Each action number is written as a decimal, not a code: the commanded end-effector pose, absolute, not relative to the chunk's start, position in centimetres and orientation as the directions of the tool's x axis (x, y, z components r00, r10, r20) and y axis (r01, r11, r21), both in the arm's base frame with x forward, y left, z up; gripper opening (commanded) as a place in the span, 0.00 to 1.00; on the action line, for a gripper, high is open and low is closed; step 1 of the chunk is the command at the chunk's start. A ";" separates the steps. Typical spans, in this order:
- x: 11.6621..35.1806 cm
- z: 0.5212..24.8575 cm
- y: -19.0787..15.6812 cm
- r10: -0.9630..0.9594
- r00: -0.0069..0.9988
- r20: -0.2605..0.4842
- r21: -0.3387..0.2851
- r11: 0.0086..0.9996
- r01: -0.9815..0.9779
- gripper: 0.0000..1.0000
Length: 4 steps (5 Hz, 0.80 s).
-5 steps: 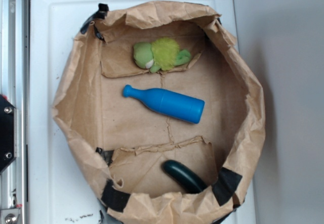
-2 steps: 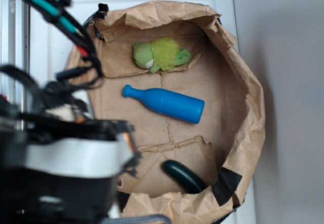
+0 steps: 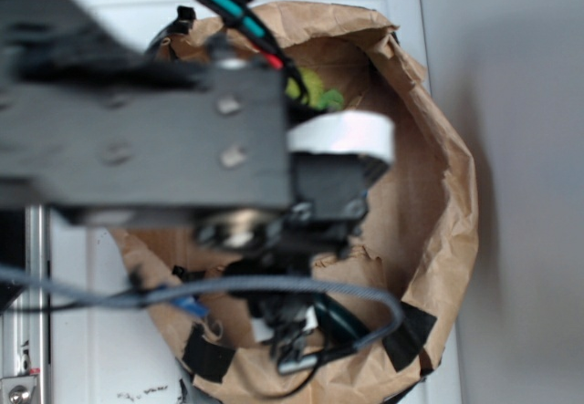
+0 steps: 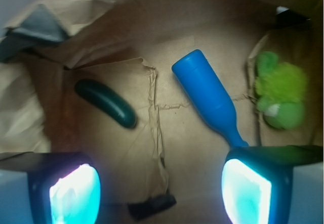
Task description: Grab the blue bottle.
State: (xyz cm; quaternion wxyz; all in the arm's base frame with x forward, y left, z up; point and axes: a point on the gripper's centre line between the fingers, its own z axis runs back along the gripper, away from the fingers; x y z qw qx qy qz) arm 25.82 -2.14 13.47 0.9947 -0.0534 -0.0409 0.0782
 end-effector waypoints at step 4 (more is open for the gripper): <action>29.3 6.4 -1.2 0.210 0.958 0.198 -0.055 0.978 -0.203 1.00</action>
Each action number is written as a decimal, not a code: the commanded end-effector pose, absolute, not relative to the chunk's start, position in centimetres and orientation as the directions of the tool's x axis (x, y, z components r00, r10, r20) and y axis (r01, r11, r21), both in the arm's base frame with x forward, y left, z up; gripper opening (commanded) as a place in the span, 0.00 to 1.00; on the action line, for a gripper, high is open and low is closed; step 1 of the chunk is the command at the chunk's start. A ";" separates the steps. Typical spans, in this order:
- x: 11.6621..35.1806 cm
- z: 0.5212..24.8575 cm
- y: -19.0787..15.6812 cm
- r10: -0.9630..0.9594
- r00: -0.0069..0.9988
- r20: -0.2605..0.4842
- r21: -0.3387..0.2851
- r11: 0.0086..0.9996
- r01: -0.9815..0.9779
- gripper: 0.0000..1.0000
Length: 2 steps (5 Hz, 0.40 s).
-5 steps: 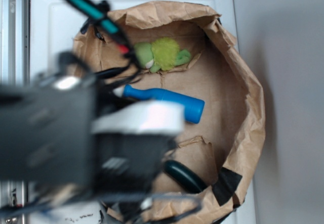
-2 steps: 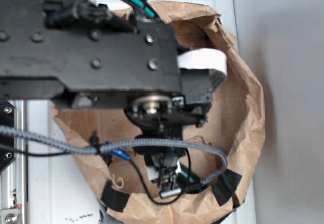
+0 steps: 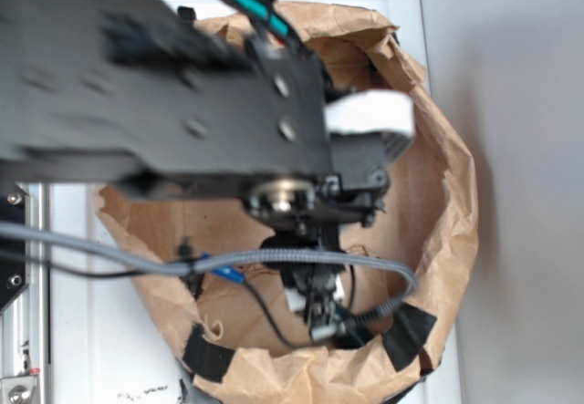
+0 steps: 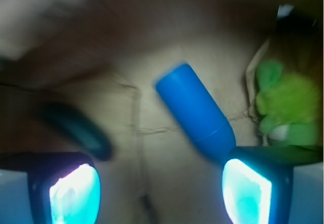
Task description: Grab the blue bottle.
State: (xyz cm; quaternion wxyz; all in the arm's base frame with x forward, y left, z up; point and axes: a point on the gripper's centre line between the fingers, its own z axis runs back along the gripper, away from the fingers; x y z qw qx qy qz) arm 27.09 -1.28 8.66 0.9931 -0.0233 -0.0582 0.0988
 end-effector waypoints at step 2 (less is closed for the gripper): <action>29.7 2.3 -0.7 0.208 0.944 0.257 -0.077 0.978 -0.194 1.00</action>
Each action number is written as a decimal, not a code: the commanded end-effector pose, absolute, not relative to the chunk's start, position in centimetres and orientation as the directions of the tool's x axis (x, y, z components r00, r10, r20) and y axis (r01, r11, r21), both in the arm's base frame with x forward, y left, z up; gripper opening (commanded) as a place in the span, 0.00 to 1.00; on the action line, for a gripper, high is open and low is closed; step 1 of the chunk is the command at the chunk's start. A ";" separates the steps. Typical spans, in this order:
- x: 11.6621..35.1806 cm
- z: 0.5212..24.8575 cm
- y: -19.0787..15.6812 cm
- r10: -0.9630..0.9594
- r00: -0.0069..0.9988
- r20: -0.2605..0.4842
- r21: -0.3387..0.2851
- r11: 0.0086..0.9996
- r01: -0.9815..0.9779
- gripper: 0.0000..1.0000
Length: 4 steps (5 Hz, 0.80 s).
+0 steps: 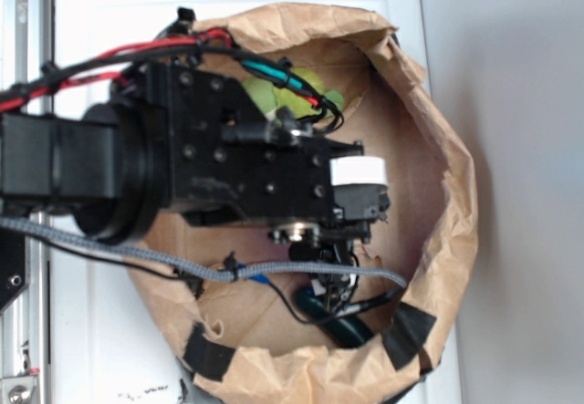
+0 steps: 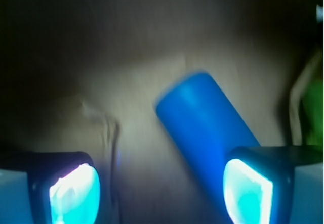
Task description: Grab the blue bottle.
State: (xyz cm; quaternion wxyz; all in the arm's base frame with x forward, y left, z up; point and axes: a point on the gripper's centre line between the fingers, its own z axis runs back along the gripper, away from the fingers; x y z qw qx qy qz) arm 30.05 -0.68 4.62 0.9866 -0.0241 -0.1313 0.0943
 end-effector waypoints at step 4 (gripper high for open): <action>29.5 5.4 -0.1 0.244 0.935 0.256 -0.138 0.967 -0.214 0.00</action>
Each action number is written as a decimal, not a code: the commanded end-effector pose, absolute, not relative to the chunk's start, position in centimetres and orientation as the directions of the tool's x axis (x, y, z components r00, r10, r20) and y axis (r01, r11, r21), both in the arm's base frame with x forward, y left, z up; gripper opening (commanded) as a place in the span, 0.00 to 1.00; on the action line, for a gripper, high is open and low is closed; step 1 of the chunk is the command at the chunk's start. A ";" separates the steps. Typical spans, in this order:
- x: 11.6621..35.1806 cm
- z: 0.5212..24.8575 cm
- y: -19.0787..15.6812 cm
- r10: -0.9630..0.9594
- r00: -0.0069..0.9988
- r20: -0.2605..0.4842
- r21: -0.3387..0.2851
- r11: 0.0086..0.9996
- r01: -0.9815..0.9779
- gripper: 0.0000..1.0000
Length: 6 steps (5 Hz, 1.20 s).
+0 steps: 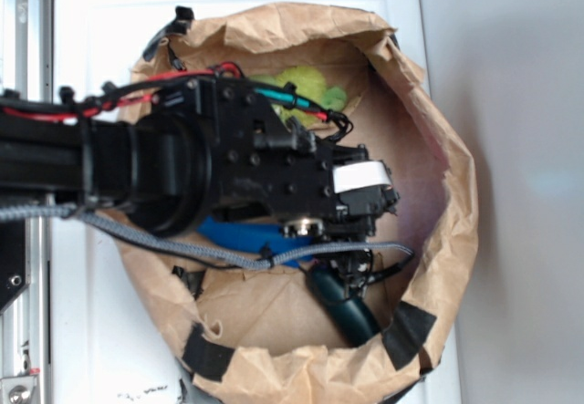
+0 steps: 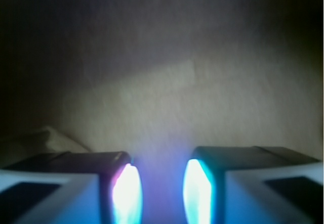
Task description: Grab the blue bottle.
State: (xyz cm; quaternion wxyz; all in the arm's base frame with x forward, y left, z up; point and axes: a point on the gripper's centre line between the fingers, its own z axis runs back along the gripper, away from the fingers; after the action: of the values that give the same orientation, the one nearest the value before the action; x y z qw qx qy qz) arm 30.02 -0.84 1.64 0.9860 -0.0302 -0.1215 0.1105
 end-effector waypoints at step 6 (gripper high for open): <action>24.4 12.2 5.2 0.416 0.897 0.151 -0.091 0.909 -0.406 1.00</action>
State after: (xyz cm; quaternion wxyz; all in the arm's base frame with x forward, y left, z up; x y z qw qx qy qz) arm 23.90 4.69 10.77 0.9780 -0.0284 -0.0605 0.1977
